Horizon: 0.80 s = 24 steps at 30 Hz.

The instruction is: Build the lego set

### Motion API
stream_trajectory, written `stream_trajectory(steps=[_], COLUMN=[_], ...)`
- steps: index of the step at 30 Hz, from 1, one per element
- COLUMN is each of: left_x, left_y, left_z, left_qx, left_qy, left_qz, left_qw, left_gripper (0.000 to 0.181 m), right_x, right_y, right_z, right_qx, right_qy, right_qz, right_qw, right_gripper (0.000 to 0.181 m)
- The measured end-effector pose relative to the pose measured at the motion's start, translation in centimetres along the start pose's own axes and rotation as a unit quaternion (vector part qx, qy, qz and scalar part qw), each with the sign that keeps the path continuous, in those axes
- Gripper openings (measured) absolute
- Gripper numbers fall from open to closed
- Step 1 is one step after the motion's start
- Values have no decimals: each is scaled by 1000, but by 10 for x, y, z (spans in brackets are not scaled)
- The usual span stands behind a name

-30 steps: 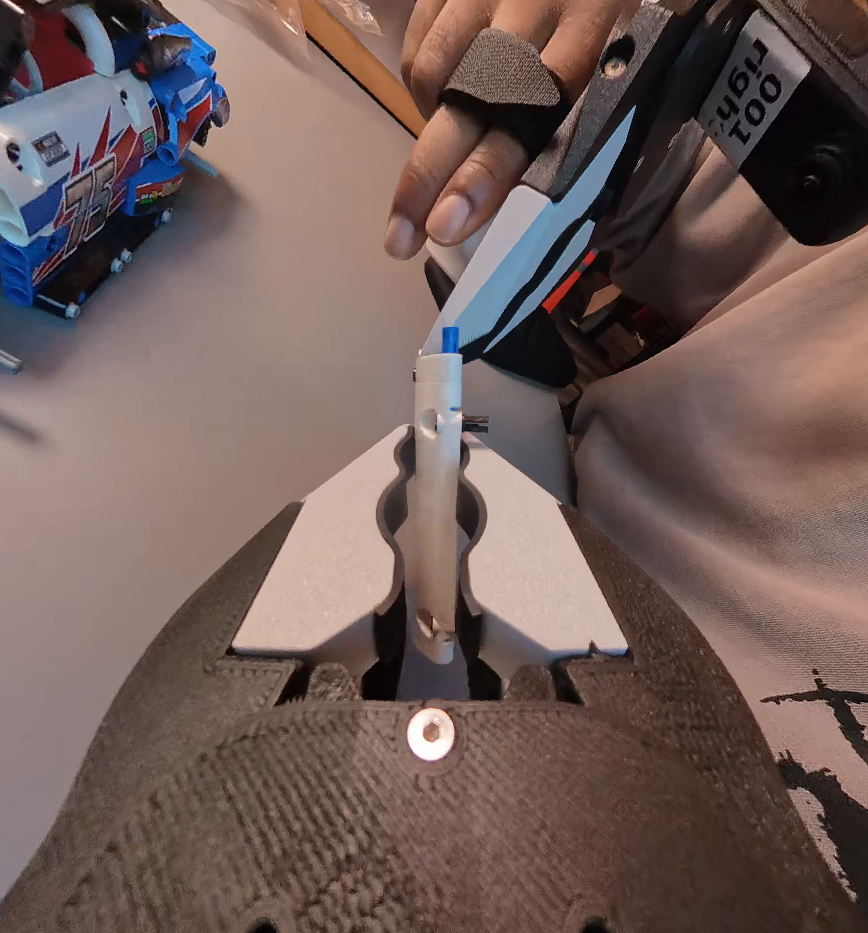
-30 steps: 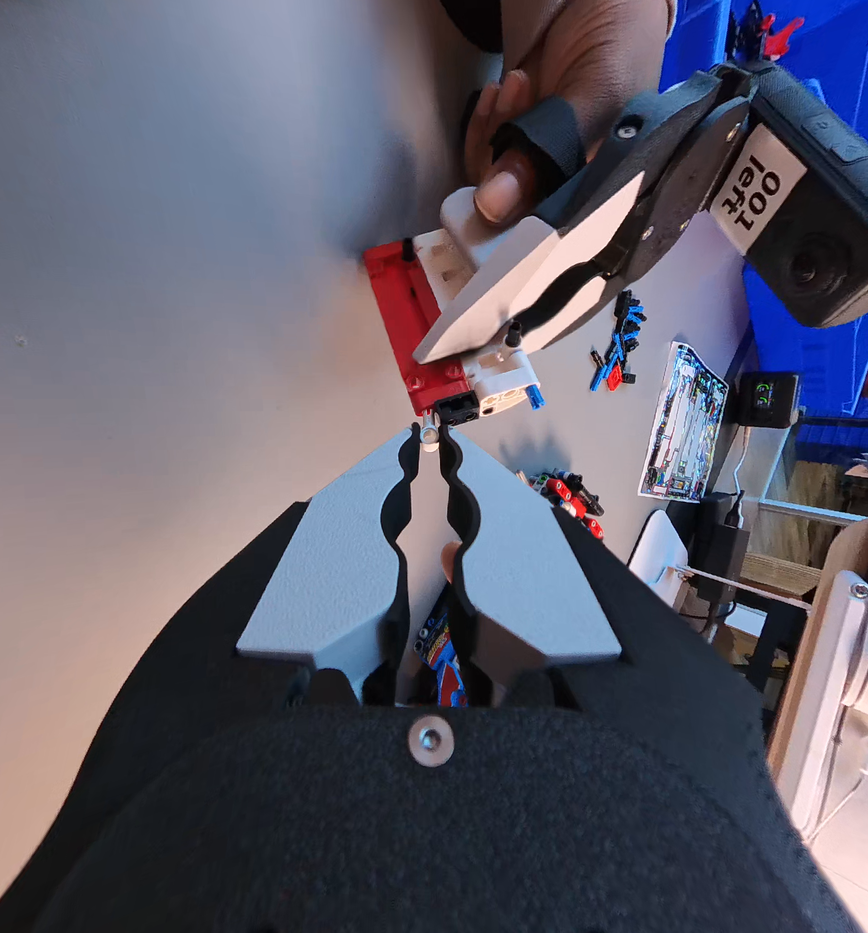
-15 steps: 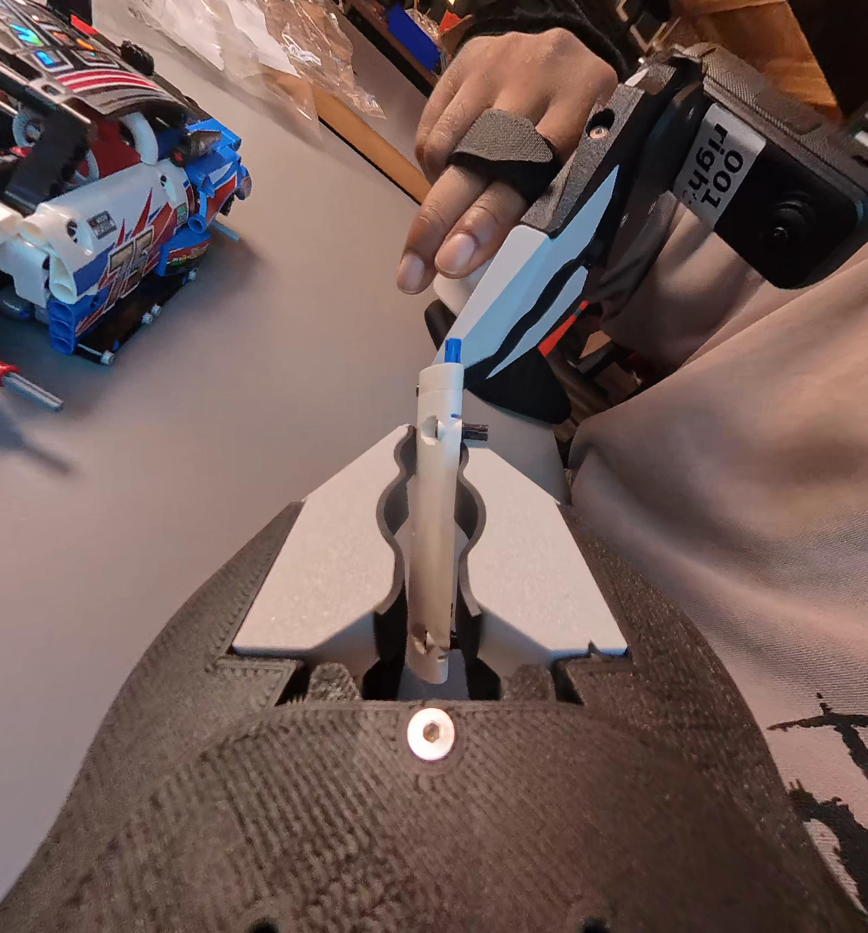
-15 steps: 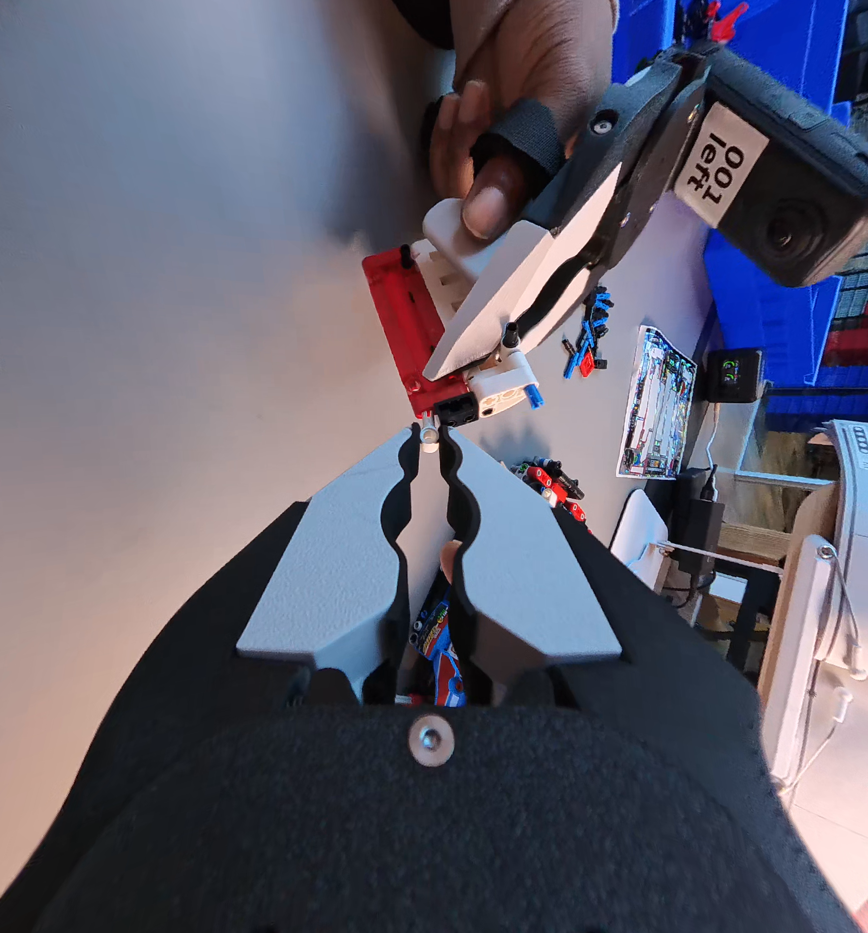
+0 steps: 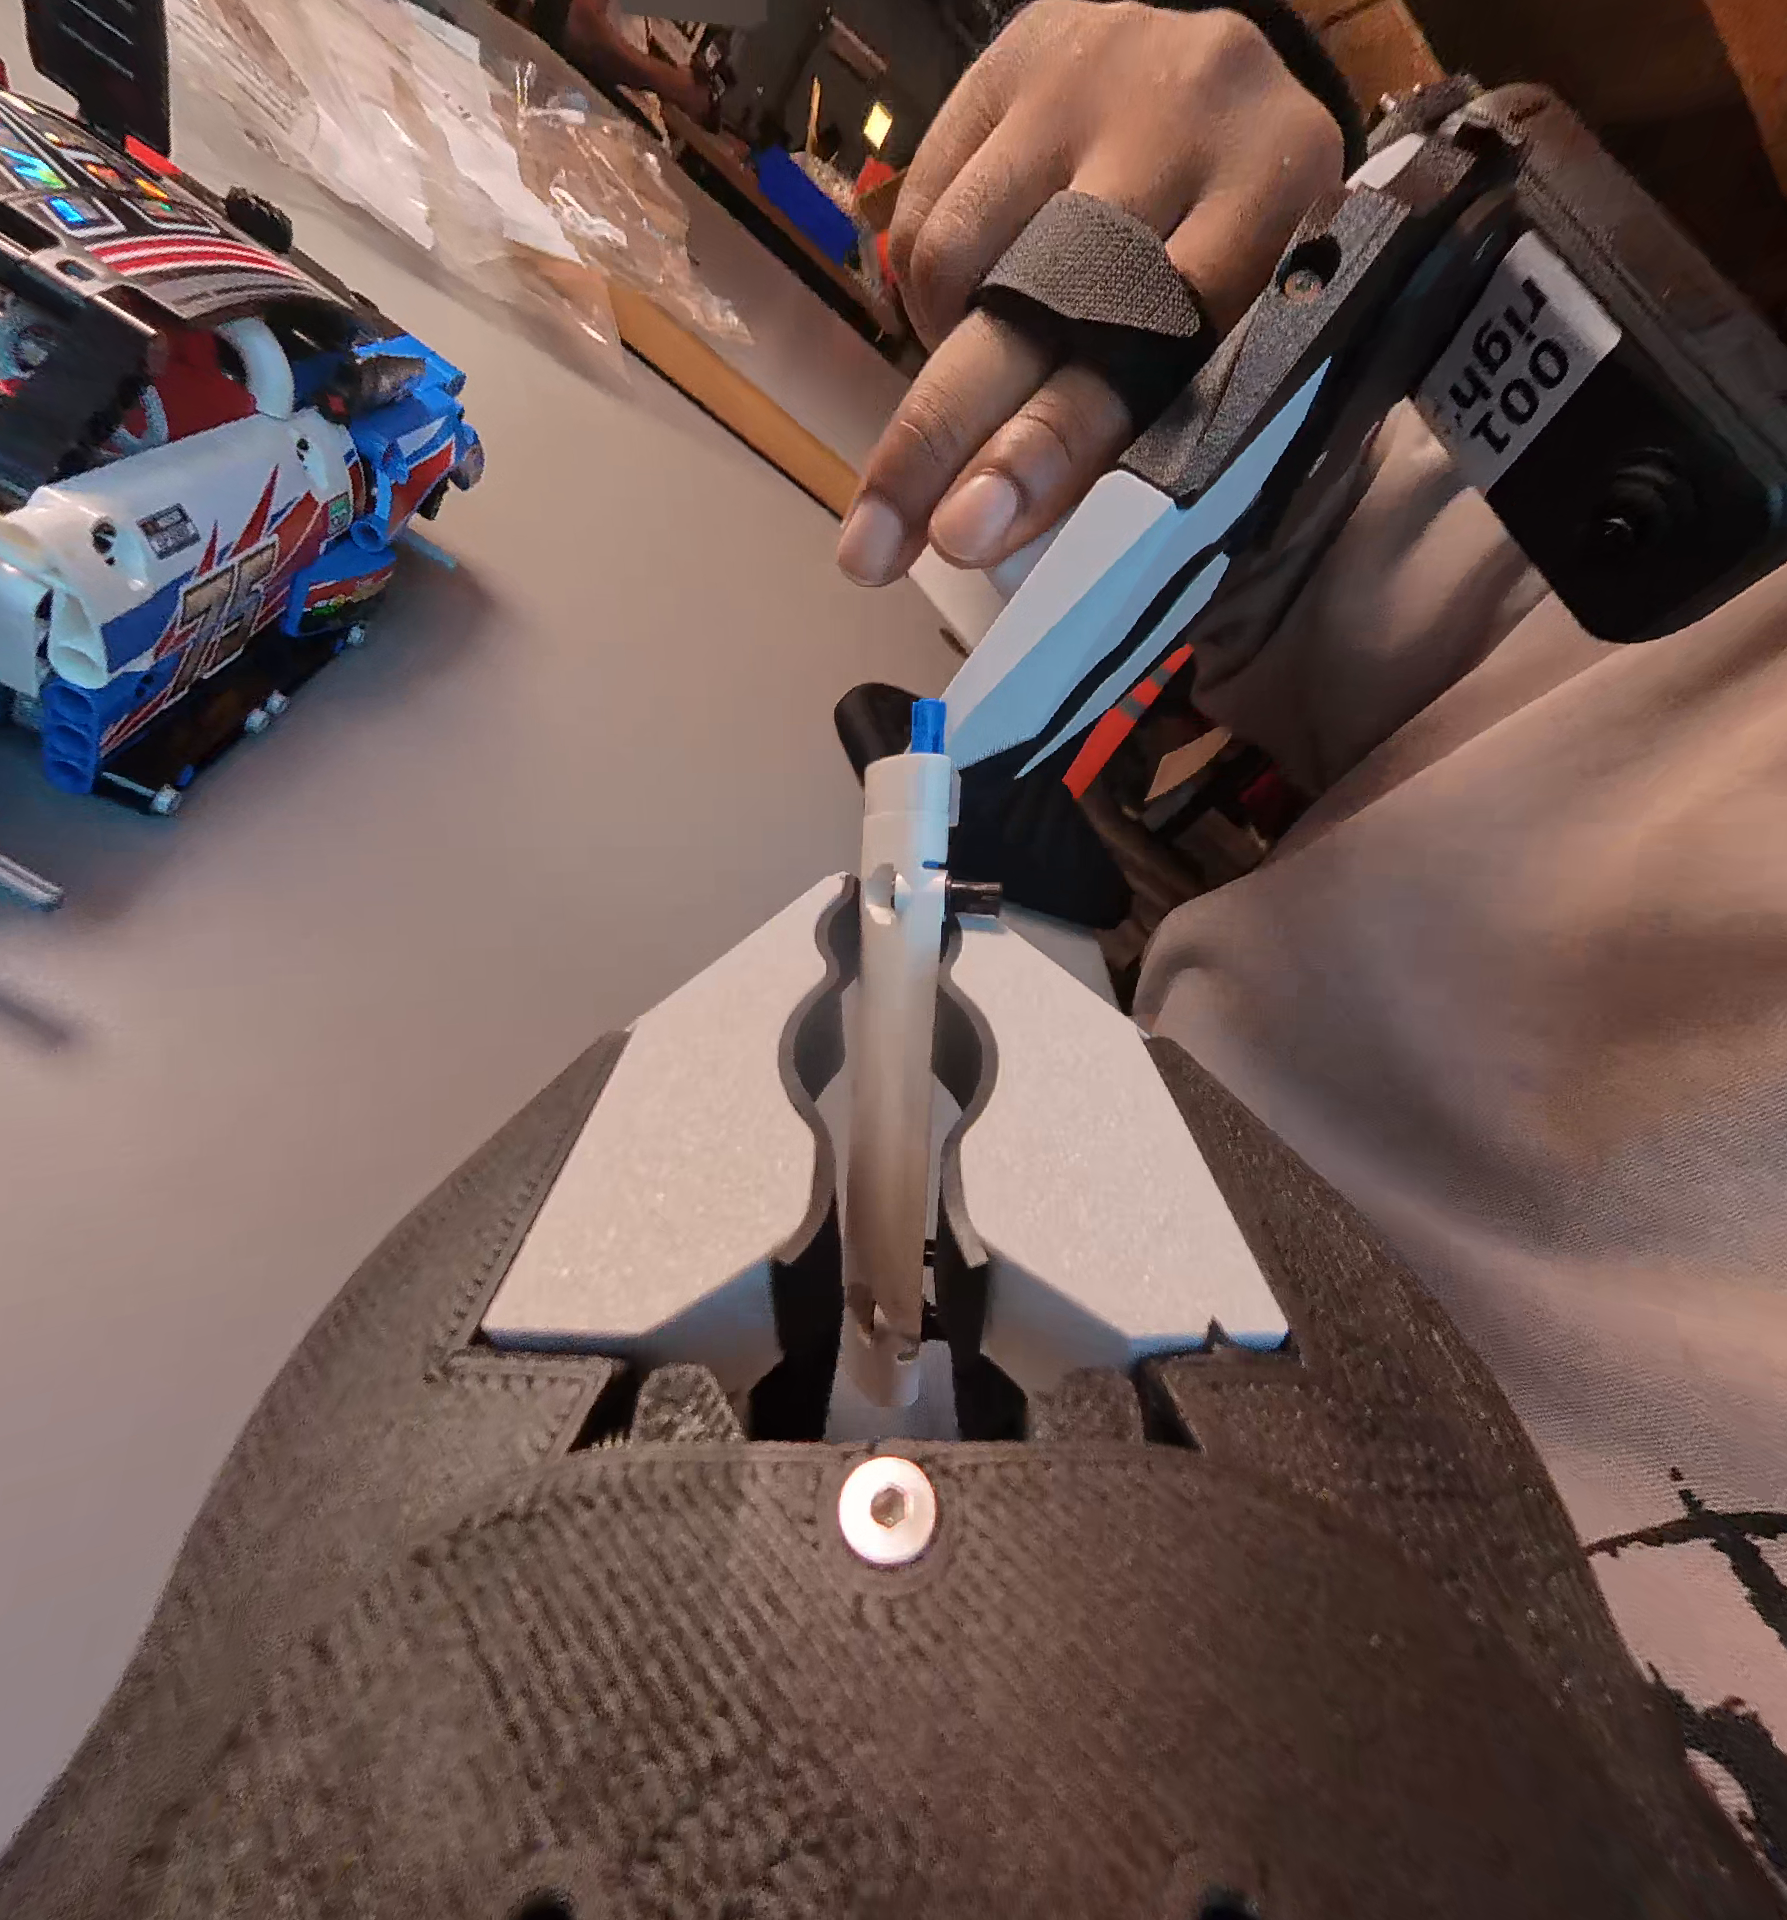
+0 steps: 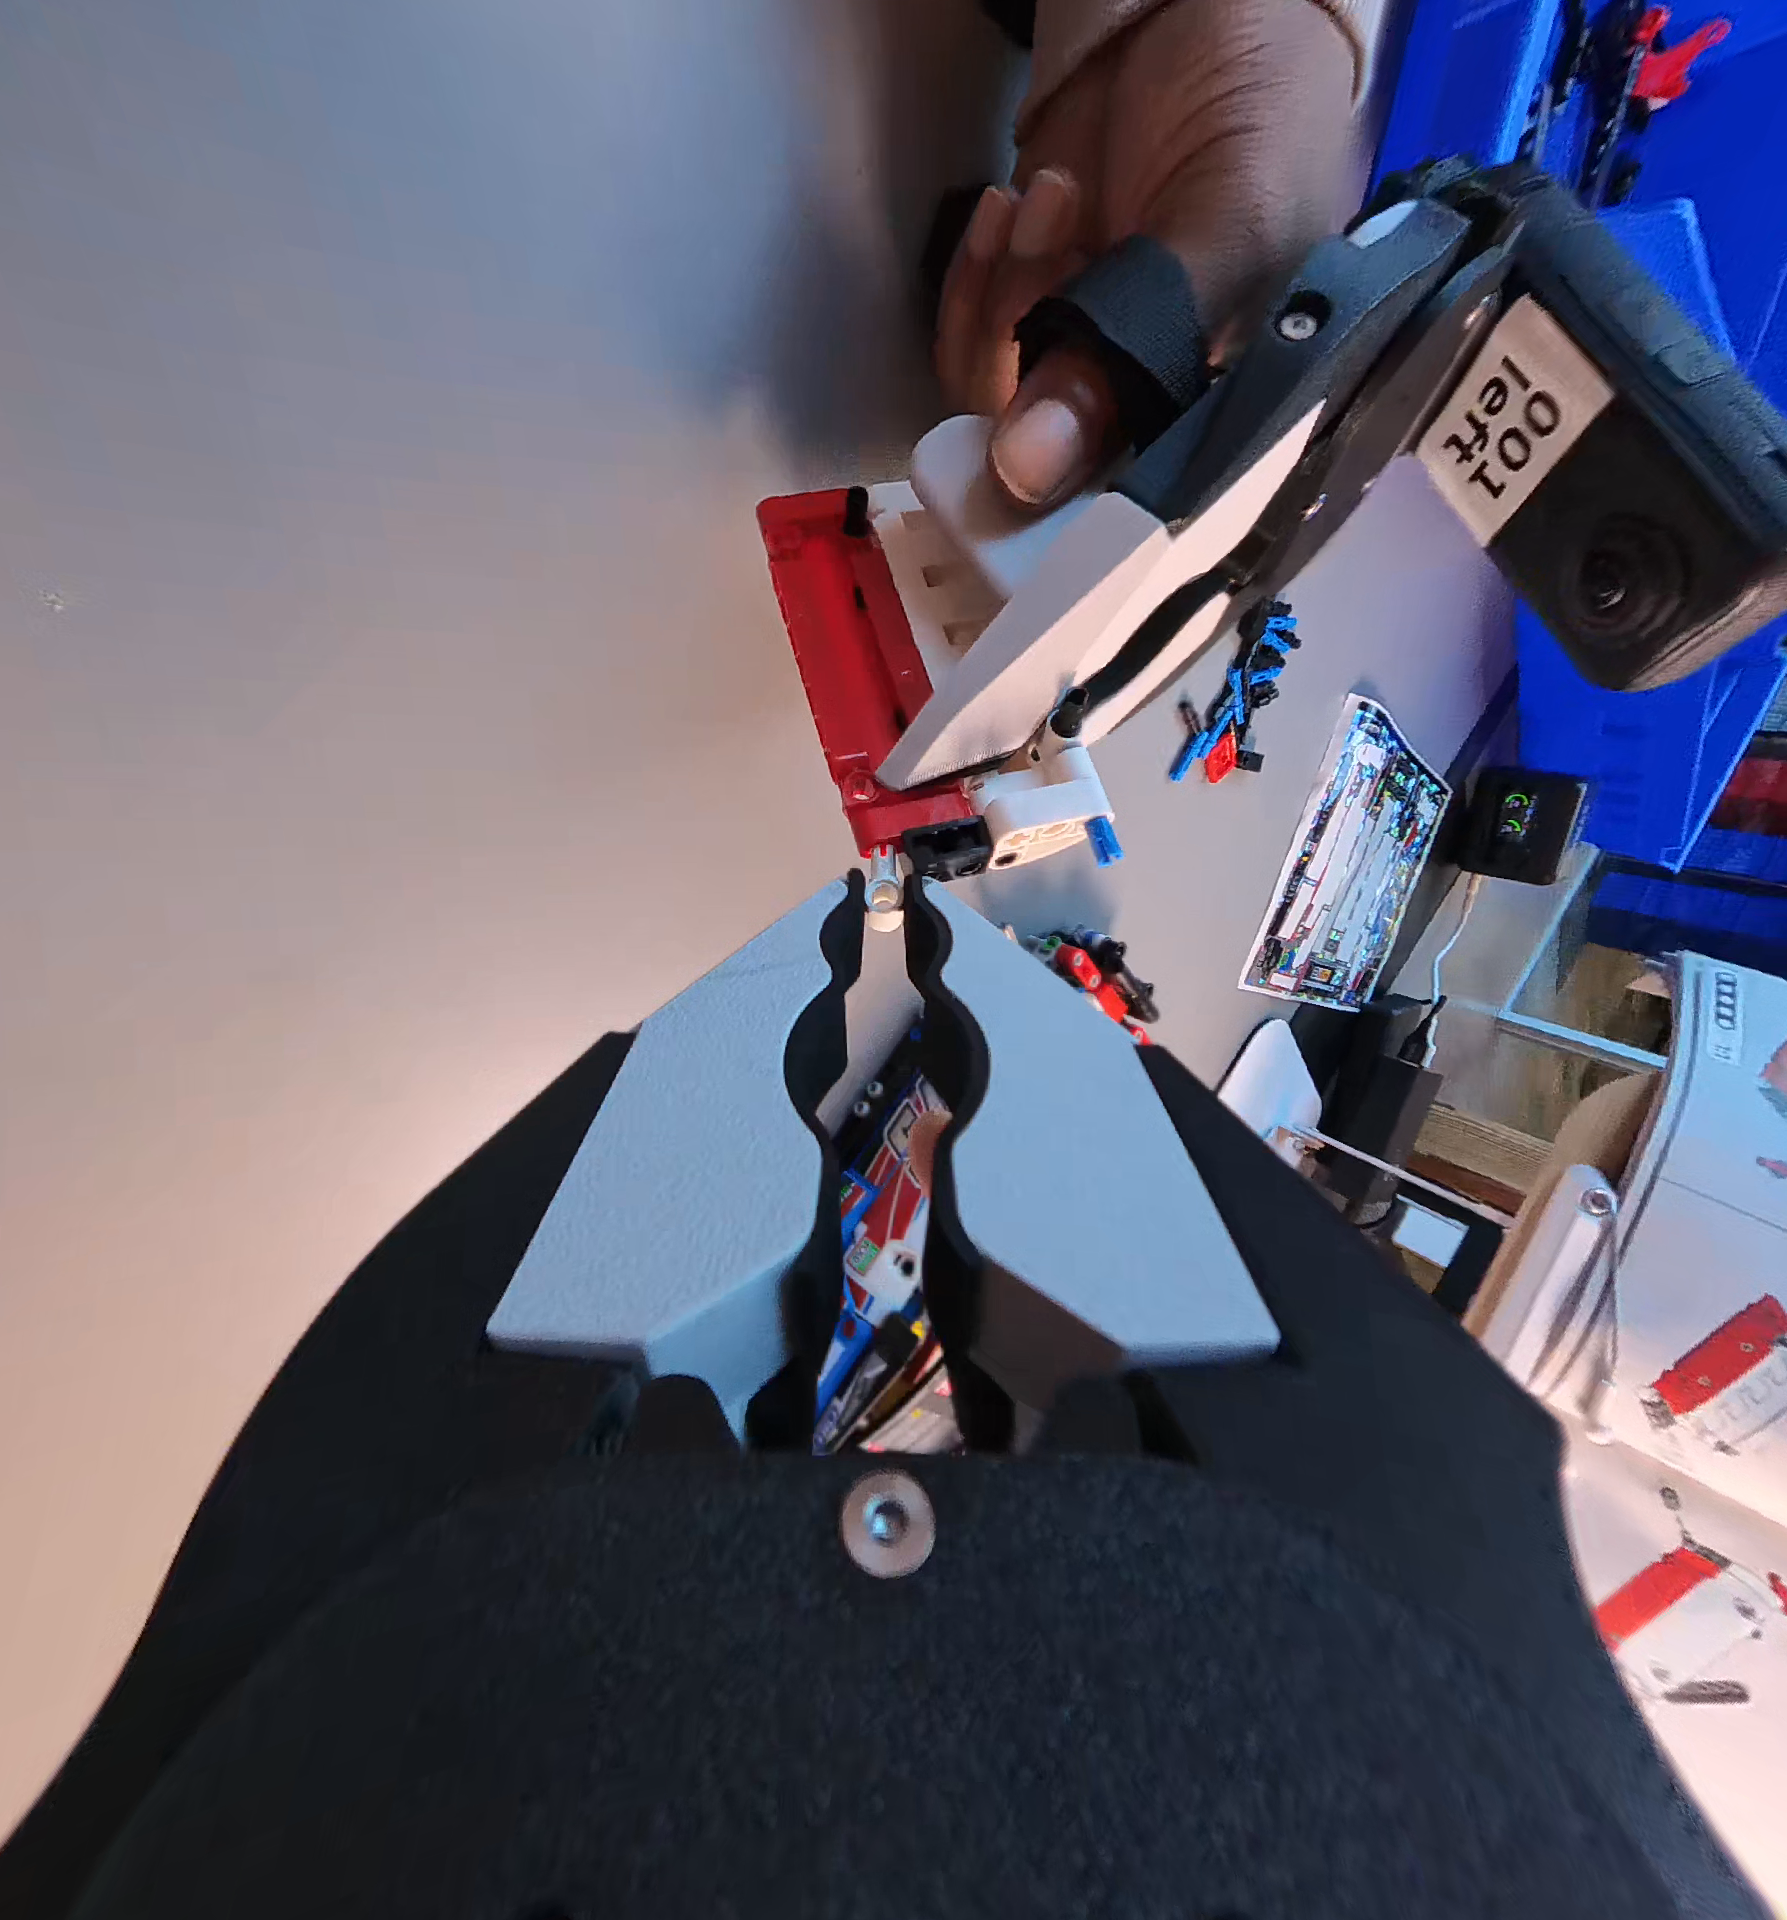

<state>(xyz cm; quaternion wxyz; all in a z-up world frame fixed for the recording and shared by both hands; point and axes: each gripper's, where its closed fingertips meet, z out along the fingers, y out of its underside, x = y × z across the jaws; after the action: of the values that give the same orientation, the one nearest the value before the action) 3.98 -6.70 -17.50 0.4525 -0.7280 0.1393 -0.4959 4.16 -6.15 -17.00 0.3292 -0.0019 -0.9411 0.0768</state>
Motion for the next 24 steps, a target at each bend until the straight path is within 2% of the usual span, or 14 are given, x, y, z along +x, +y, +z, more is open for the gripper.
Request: stream_trajectory(steps=[5, 11, 15, 24], left_x=[9, 14, 18, 24], left_y=[-13, -13, -19, -33], left_z=[-3, -1, -4, -12], left_qx=[43, 50, 73, 102], left_qy=[49, 86, 115, 121], left_qz=[-55, -124, -164, -138], left_qw=[996, 987, 977, 978], left_gripper=[8, 8, 8, 7], right_x=[11, 11, 18, 37], right_y=[-3, -5, -7, -10], right_z=[-12, -14, -17, -23], right_qx=[-15, -24, -1, 48], right_qy=[-17, -41, -33, 16], right_qz=[-37, -66, -33, 48], right_qw=[999, 997, 999, 998], right_gripper=[4, 4, 4, 7])
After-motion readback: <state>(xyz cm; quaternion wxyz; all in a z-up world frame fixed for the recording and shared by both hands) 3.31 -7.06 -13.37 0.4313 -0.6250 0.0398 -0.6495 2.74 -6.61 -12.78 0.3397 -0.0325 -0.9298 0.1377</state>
